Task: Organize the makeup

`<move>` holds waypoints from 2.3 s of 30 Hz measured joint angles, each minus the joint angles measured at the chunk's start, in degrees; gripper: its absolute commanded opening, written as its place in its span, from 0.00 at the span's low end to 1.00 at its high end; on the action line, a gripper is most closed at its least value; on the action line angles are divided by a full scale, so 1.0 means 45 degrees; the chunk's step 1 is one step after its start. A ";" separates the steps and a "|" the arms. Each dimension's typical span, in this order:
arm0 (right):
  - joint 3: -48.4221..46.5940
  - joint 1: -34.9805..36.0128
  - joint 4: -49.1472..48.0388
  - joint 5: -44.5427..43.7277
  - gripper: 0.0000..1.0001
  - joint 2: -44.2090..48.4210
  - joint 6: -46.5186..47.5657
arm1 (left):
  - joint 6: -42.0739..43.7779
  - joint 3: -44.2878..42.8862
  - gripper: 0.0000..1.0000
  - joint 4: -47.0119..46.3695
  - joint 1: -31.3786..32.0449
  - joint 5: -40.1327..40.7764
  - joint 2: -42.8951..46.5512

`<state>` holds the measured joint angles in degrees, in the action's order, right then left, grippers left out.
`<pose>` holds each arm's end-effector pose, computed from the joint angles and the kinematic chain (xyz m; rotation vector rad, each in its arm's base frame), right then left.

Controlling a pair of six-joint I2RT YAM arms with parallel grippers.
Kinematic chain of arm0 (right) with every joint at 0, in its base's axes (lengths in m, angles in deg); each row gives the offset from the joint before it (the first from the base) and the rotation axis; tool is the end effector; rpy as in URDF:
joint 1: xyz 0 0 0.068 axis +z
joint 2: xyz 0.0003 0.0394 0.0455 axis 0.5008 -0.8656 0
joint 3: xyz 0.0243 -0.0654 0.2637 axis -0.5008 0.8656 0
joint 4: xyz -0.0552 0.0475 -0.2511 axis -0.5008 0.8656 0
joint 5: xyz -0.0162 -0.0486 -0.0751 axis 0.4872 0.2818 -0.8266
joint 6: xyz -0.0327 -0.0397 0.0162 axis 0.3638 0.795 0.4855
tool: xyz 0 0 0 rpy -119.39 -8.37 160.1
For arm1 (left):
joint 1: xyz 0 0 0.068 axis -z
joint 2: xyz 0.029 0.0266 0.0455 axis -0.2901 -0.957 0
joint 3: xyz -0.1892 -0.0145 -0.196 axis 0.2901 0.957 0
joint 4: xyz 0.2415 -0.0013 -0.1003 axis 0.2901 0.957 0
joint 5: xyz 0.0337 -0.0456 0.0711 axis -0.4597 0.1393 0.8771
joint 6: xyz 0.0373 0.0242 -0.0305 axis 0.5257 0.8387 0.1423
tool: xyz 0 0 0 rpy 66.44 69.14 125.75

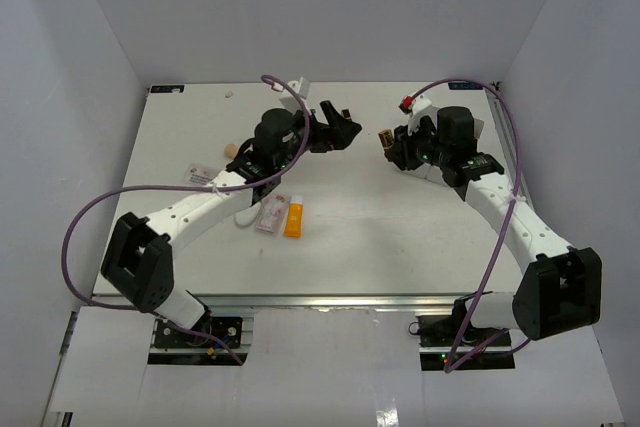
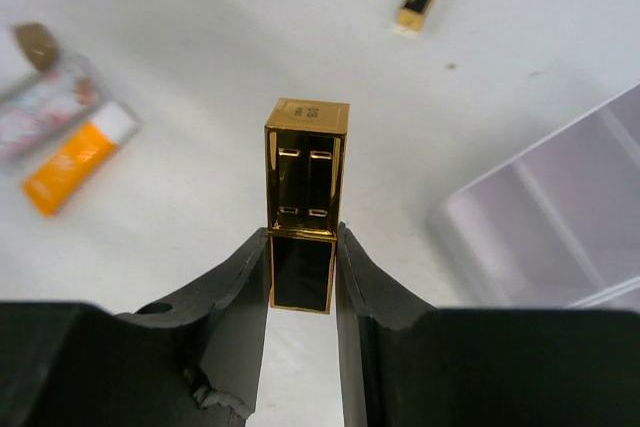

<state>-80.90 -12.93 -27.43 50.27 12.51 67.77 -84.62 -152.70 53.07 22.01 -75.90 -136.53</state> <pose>0.2840 0.1002 0.3141 -0.6247 1.9086 0.4677 0.2886 -0.2351 0.3299 0.0611 1.8260 -1.0201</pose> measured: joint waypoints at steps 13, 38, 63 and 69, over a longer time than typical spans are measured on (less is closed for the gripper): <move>-0.2744 -0.0126 -0.0280 -0.5290 0.09 -0.3416 0.6632 | 0.3995 0.3149 0.98 0.3429 -0.2822 -0.2340 0.3704; -0.5471 -0.0791 -0.1027 -0.7422 0.25 -0.6811 0.9128 | 0.4757 0.3425 0.98 0.4188 -0.2779 -0.3233 0.4595; -0.5473 -0.1291 -0.0692 -0.7230 0.55 -0.7150 0.8959 | 0.4758 0.3425 0.98 0.4187 -0.2779 -0.3438 0.4541; -0.5481 -0.1286 -0.0529 -0.6916 0.55 -0.7143 0.8754 | 0.4755 0.3425 0.98 0.4184 -0.2779 -0.3493 0.4536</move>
<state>-105.57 -18.72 -29.81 19.15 -19.63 107.17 -63.22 -137.29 71.90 9.51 -91.62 -116.12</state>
